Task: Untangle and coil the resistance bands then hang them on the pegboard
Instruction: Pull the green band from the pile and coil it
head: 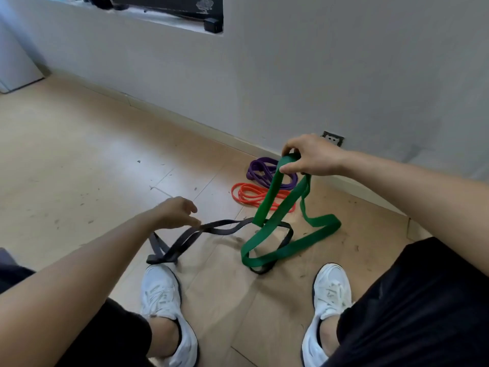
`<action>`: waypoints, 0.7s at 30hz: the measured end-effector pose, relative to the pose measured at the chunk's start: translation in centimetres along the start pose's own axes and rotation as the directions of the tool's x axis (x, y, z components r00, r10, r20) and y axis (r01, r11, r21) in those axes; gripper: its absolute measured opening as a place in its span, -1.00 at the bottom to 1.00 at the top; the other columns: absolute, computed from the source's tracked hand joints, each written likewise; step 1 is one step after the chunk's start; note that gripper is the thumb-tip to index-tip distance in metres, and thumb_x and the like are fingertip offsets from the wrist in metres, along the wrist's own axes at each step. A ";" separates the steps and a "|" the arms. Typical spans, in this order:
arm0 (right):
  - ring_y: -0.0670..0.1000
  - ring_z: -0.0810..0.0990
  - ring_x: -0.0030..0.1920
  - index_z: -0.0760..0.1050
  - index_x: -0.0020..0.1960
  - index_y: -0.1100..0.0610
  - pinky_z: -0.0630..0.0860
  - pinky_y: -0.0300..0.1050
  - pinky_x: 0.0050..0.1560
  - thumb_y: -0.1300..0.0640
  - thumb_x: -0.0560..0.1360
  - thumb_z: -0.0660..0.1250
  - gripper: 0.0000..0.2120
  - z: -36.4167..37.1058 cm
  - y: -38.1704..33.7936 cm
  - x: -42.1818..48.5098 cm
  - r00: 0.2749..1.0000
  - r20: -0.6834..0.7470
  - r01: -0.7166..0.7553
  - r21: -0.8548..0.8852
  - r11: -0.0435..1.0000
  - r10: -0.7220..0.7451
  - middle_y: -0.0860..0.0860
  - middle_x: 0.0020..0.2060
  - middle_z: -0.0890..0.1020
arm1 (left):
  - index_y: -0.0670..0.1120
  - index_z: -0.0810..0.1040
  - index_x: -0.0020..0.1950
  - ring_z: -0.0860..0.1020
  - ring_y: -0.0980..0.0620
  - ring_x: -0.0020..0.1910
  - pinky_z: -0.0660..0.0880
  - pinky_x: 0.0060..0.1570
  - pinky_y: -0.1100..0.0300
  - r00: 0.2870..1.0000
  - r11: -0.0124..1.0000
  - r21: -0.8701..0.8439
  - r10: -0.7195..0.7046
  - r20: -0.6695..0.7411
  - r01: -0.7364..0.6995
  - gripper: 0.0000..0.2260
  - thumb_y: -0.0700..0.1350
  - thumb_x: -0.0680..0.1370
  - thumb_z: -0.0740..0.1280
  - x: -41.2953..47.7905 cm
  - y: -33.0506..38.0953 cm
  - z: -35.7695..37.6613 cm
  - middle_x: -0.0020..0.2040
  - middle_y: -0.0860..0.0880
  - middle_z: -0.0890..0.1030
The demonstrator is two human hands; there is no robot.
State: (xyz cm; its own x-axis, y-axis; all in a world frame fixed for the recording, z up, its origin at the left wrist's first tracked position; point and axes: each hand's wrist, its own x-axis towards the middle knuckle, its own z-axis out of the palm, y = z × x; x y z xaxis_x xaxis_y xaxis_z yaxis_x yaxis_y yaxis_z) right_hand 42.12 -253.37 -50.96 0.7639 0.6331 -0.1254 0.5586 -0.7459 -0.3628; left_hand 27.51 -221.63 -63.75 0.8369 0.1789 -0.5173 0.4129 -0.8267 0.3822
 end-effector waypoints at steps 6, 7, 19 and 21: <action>-0.09 0.65 -0.14 0.59 0.16 0.08 0.65 -0.07 -0.05 -0.09 0.48 0.49 -0.65 -0.8 0.1 -0.6 0.999 0.017 0.030 0.103 0.994 -0.032 -0.02 -0.06 0.67 | -0.04 0.52 0.41 0.57 -0.03 0.26 0.47 0.33 0.04 0.979 0.977 -0.082 0.200 0.043 -0.196 -0.53 0.03 0.53 0.47 3.7 3.7 5.4 0.35 -0.03 0.59; -0.09 0.66 -0.14 0.59 0.17 0.08 0.65 -0.10 -0.06 -0.08 0.48 0.50 -0.65 -0.8 0.3 -0.7 0.999 0.027 0.031 0.107 0.994 -0.034 -0.02 -0.06 0.68 | -0.05 0.48 0.44 0.55 -0.05 0.29 0.46 0.34 0.02 0.976 0.972 -0.100 0.216 0.035 -0.212 -0.51 0.02 0.54 0.47 4.5 4.1 6.7 0.37 -0.04 0.57; 0.01 0.69 -0.04 0.59 0.13 -0.10 0.66 -0.05 -0.03 0.02 0.48 0.52 -0.75 -0.1 4.7 -1.8 0.979 0.174 0.073 0.196 0.978 -0.108 -0.01 -0.04 0.68 | 0.06 0.10 0.65 0.20 -0.13 0.57 0.16 0.50 -0.14 0.915 0.897 0.193 0.369 0.167 -0.397 -0.26 0.12 0.56 0.40 14.3 7.1 16.0 0.58 -0.01 0.33; 0.02 0.69 -0.05 0.60 0.15 -0.06 0.66 0.00 -0.02 0.03 0.48 0.52 -0.74 -0.1 5.3 -1.7 0.978 0.184 0.062 0.199 0.978 -0.099 0.01 -0.04 0.69 | 0.06 0.25 0.59 0.33 -0.12 0.49 0.18 0.44 -0.14 0.909 0.883 0.249 0.341 0.241 -0.397 -0.40 0.13 0.60 0.34 14.8 7.5 16.3 0.46 0.01 0.49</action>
State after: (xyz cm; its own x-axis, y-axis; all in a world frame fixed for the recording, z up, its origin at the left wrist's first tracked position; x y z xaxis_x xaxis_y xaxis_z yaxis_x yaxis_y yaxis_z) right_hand 43.82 -258.45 -52.60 0.6320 0.7312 -0.2568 0.5294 -0.6493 -0.5460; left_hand 37.15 -233.86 -81.05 0.8148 -0.2477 -0.5241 -0.0575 -0.9342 0.3521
